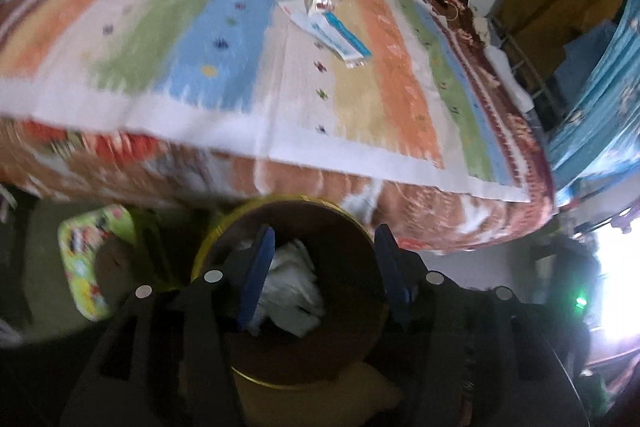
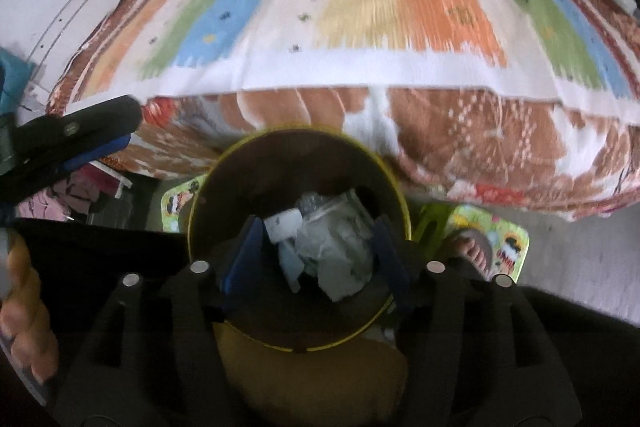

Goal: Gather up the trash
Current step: 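Open both tools to drop tissue and plastic bag into the bin, then move both open tools toward the blue-and-white mask packet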

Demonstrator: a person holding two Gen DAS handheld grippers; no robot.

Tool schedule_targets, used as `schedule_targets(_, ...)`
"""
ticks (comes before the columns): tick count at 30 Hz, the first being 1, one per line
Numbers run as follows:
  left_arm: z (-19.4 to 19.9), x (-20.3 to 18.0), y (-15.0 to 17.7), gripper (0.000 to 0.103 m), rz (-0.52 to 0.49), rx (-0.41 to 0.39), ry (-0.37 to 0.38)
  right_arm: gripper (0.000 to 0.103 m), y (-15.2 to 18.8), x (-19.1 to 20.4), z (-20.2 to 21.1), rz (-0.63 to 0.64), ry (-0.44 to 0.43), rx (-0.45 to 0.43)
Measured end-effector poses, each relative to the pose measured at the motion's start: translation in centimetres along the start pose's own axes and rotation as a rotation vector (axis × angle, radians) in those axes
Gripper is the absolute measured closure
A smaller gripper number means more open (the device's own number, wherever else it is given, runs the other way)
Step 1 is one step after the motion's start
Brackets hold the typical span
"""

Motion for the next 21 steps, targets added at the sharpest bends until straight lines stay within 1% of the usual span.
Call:
schedule_targets(2, 0.2, 0.2, -1.4, 0.048, -0.027, -0.014, -0.036, 0.047, -0.7, 0.0, 0.4, -0.003, -0.012, -0.013)
schedule_targets(3, 0.3, 0.4, -1.8, 0.047, -0.024, -0.020, -0.038, 0.045, -1.2, -0.1, 0.6, -0.004, -0.015, -0.022)
schedule_targets(7, 0.2, 0.7, -3.9, 0.045, 0.004, -0.032, -0.021, 0.039, -3.1, -0.7, 1.0, 0.006, 0.003, -0.050)
schedule_targets(8, 0.2, 0.7, -4.2, 0.043, 0.010, -0.037, -0.013, 0.038, -3.4, -0.9, 1.1, 0.009, 0.003, -0.052)
schedule_targets(10, 0.5, 0.8, -5.4, 0.039, 0.035, -0.066, 0.021, 0.035, -4.2, -1.1, 1.4, 0.002, -0.010, -0.056)
schedule_targets(12, 0.8, 1.1, -6.4, 0.037, 0.053, -0.101, 0.019, 0.035, -5.0, -1.4, 1.6, -0.009, -0.012, -0.070)
schedule_targets(14, 0.8, 1.3, -7.3, 0.036, 0.060, -0.117, 0.012, 0.034, -5.9, -1.6, 1.8, -0.014, -0.006, -0.084)
schedule_targets(17, 0.7, 1.7, -9.0, 0.034, 0.075, -0.147, 0.009, 0.028, -7.4, -1.7, 2.1, -0.011, -0.014, -0.097)
schedule_targets(19, 0.7, 2.0, -10.3, 0.032, 0.079, -0.181, 0.000, 0.024, -8.4, -1.9, 2.2, -0.007, 0.001, -0.115)
schedule_targets(20, 0.8, 2.1, -10.7, 0.028, 0.079, -0.191, 0.000, 0.021, -8.9, -2.0, 2.2, -0.001, 0.010, -0.122)
schedule_targets(21, 0.7, 2.1, -11.4, 0.026, 0.076, -0.208, 0.000, 0.020, -9.4, -2.1, 2.1, 0.004, 0.020, -0.128)
Point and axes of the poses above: each gripper's, at about its wrist camera, not at the fingertips, and z roughly against the way its jaws point, x to its left, y to its underside, the point moved 7 cm from there along -z, roughly the way its jaws point, and after that the axes turned 14 degrees about y, right-handed, at the moved point
